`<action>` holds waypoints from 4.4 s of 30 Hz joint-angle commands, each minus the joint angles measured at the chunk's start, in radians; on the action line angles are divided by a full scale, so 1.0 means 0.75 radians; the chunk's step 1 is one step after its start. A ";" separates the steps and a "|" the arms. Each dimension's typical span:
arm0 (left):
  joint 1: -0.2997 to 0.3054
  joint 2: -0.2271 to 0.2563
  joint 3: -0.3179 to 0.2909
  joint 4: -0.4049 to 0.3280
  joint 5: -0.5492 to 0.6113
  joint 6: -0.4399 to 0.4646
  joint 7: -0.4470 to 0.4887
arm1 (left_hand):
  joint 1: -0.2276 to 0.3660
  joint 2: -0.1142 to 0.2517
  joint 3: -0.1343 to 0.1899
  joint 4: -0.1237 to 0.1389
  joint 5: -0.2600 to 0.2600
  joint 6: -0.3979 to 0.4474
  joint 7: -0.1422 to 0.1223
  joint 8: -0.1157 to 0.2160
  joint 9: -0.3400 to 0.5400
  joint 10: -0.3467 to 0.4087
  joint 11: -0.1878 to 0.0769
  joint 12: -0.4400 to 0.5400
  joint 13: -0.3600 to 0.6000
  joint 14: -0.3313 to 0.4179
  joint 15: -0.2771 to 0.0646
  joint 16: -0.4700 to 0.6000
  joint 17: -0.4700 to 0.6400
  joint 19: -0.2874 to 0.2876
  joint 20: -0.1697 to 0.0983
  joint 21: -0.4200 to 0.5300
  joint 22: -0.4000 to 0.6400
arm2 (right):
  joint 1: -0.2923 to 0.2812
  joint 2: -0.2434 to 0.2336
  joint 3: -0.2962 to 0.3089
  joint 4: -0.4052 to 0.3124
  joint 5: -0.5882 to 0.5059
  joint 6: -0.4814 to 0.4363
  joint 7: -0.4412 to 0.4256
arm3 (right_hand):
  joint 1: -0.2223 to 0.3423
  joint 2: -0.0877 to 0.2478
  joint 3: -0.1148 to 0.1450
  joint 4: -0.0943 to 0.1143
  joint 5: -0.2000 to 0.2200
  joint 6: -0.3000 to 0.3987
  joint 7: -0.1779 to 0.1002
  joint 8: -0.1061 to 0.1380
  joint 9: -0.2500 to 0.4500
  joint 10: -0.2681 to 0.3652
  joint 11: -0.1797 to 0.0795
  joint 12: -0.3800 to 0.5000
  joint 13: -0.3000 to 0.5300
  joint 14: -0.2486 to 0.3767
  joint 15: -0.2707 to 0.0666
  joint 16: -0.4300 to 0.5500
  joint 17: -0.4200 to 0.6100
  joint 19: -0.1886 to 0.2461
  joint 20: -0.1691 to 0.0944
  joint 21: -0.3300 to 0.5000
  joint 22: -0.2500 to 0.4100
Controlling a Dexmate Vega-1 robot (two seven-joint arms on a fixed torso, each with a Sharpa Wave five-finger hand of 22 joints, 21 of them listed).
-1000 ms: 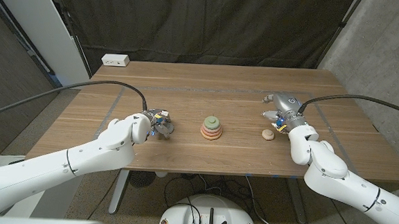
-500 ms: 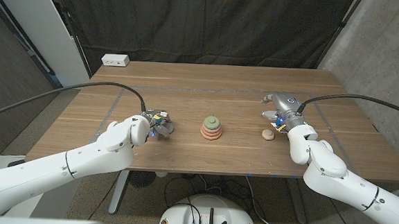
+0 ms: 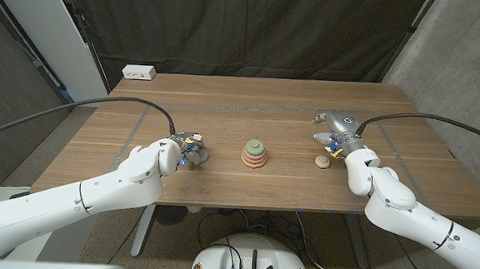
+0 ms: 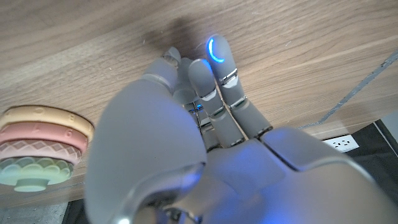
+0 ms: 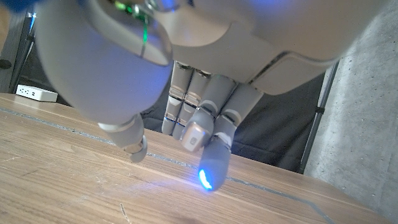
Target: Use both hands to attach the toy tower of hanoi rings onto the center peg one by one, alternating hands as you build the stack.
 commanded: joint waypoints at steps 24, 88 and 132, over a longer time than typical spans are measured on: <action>-0.040 0.032 -0.021 0.006 -0.063 -0.098 0.026 | 0.135 0.048 0.022 0.009 0.013 0.028 0.016 0.006 0.020 0.039 0.000 0.023 0.054 -0.033 -0.046 0.009 -0.004 -0.024 -0.109 0.021 0.013 | 0.020 0.014 -0.011 0.005 -0.023 -0.013 -0.001 | -0.027 0.004 0.014 0.003 0.014 0.014 0.007 -0.006 0.006 0.013 0.005 -0.001 0.010 -0.001 0.002 0.016 0.006 0.015 0.000 0.005 0.002; 0.034 0.155 -0.392 -0.016 -0.224 -0.618 0.010 | 0.158 0.069 -0.014 0.018 0.005 0.047 0.002 0.004 0.038 0.051 -0.008 0.019 0.125 -0.066 -0.045 0.035 0.001 -0.063 -0.108 0.048 0.012 | -0.022 0.006 -0.005 -0.072 -0.048 -0.096 0.008 | -0.030 0.002 0.035 -0.009 0.009 0.031 0.000 -0.006 0.007 0.030 0.005 0.003 0.020 -0.015 0.002 0.027 -0.004 0.021 0.000 0.004 0.003; -0.178 -0.080 -0.292 0.164 -0.132 -1.079 -0.313 | 0.155 0.078 -0.039 0.019 0.001 0.087 0.000 0.008 0.044 0.106 -0.009 0.027 0.169 -0.078 -0.045 0.053 -0.006 -0.077 -0.108 0.065 0.009 | -0.072 -0.027 0.019 -0.114 -0.004 -0.146 -0.033 | -0.033 0.001 0.048 -0.009 0.004 0.045 -0.001 -0.003 0.007 0.048 0.001 0.004 0.028 -0.014 0.002 0.037 -0.003 0.025 0.000 0.003 0.003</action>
